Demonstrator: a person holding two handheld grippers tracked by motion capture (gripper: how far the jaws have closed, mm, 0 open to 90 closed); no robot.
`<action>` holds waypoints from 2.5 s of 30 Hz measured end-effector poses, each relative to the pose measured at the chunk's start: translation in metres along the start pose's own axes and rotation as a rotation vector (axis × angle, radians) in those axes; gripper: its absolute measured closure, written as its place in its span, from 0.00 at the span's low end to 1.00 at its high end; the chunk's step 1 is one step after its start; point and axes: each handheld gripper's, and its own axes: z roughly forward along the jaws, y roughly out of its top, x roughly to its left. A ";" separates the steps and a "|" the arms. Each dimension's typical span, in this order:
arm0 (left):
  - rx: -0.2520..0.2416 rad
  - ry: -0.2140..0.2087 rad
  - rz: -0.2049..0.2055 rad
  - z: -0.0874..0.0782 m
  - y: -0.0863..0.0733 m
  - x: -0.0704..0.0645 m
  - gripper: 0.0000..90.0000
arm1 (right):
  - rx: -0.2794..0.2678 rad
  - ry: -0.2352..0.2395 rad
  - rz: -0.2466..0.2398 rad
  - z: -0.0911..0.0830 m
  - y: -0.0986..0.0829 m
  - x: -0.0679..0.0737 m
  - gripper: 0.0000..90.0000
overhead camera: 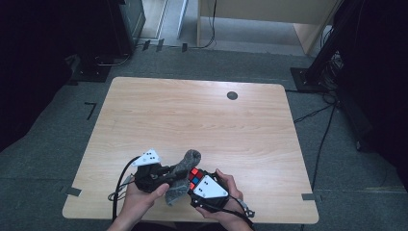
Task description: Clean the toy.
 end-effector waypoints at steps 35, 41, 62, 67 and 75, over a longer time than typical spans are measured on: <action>-0.139 0.001 0.146 -0.010 0.008 -0.029 0.37 | -0.028 -0.001 0.101 -0.005 -0.001 -0.012 0.38; 0.039 0.086 0.097 0.013 0.004 -0.026 0.18 | -0.050 -0.021 0.022 -0.006 0.003 0.000 0.38; 0.031 0.021 0.053 0.010 0.002 -0.018 0.34 | -0.060 -0.037 -0.014 -0.006 0.002 0.004 0.38; -0.014 0.034 0.059 -0.003 0.003 -0.012 0.72 | -0.054 -0.045 -0.012 -0.006 0.002 0.002 0.38; 0.018 0.111 0.141 0.009 -0.001 -0.029 0.43 | -0.047 -0.040 -0.016 -0.003 0.002 0.006 0.38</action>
